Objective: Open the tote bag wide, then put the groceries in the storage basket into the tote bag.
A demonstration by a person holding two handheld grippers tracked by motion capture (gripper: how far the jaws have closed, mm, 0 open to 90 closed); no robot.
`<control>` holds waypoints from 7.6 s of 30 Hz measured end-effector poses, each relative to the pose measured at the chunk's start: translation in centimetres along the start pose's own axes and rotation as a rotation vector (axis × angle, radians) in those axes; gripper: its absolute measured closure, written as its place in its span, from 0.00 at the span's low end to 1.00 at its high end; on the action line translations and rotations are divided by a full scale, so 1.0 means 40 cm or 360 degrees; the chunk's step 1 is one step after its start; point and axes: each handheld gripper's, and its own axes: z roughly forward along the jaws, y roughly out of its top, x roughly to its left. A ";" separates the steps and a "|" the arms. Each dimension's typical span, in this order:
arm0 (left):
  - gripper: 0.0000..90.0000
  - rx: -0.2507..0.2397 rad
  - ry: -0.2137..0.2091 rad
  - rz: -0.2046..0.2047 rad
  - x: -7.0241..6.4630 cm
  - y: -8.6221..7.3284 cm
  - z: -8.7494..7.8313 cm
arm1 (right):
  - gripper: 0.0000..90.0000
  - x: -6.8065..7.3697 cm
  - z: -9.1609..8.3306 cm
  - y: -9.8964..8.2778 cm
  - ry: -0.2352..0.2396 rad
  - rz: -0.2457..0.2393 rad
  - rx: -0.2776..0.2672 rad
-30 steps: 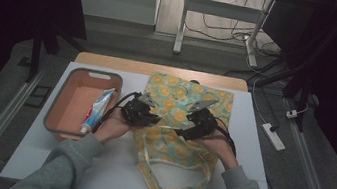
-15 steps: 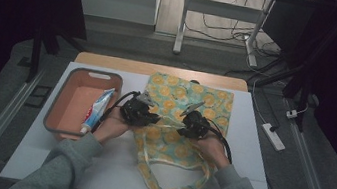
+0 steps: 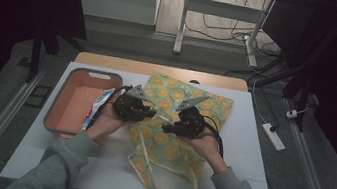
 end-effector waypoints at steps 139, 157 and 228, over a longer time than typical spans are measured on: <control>0.84 0.0601 0.0128 -0.0910 0.360 -0.290 -0.118 | 0.98 -0.108 -0.047 -0.059 -0.0326 0.0134 -0.0193; 0.84 0.0305 0.0097 -0.0796 0.314 -0.228 -0.228 | 0.98 -0.109 -0.044 -0.059 -0.0333 0.0134 -0.0187; 0.84 0.0303 -0.0531 -0.0035 -0.107 -0.015 -0.104 | 0.98 -0.122 -0.056 -0.009 -0.0394 0.0160 -0.0346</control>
